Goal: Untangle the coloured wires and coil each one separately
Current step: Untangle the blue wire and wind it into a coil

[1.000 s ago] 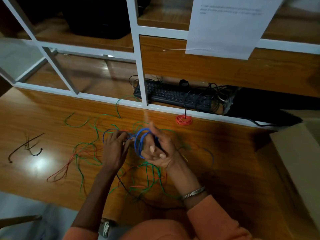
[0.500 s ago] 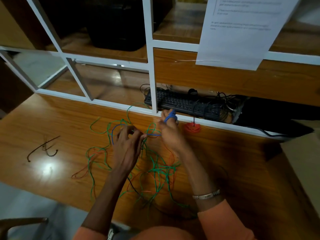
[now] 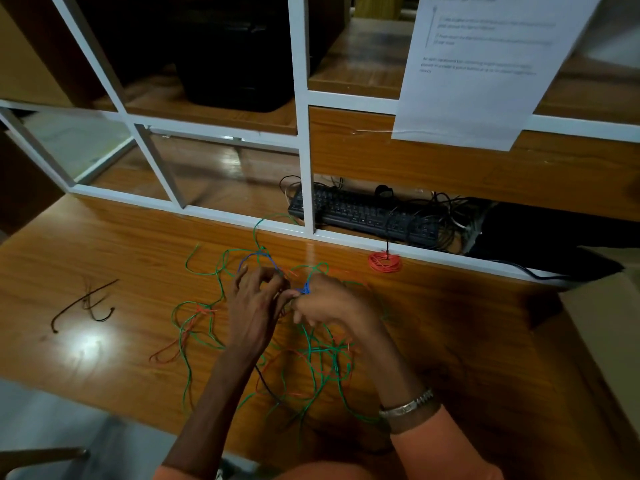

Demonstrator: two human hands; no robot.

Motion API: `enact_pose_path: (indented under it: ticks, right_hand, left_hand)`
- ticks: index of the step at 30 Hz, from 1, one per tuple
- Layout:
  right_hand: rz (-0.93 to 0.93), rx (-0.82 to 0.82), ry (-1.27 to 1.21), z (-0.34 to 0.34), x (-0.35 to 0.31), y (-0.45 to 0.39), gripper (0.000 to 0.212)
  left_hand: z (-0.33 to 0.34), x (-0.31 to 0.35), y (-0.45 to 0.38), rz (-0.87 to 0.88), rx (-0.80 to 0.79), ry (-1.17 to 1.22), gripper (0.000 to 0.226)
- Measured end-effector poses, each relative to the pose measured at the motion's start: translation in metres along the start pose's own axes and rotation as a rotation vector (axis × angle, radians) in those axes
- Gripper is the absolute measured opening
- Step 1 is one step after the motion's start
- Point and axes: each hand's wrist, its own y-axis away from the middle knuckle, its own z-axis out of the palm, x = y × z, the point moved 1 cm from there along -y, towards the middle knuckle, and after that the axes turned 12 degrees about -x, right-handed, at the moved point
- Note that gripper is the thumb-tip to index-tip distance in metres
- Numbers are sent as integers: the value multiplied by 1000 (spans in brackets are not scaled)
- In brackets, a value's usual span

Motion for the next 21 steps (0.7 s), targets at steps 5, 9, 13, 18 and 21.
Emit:
enact_pose_path:
  ticks: [5, 9, 13, 18, 21]
  right_hand:
    - [-36, -164, -550, 3, 35, -8, 46]
    - [-199, -273, -1067, -7, 55, -3, 39]
    - [-261, -174, -1355, -19, 78, 0, 34]
    - [-284, 20, -1431, -28, 101, -5, 32]
    - [-315, 155, -1508, -34, 110, -6, 34]
  left_hand:
    - [6, -9, 9, -79, -143, 139, 33]
    - [4, 0, 13, -258, -149, 375, 42]
    - [4, -15, 14, -447, -69, 465, 49]
    - [-11, -37, 10, -601, 93, 434, 52]
    - [-19, -52, 10, -722, 221, 485, 52]
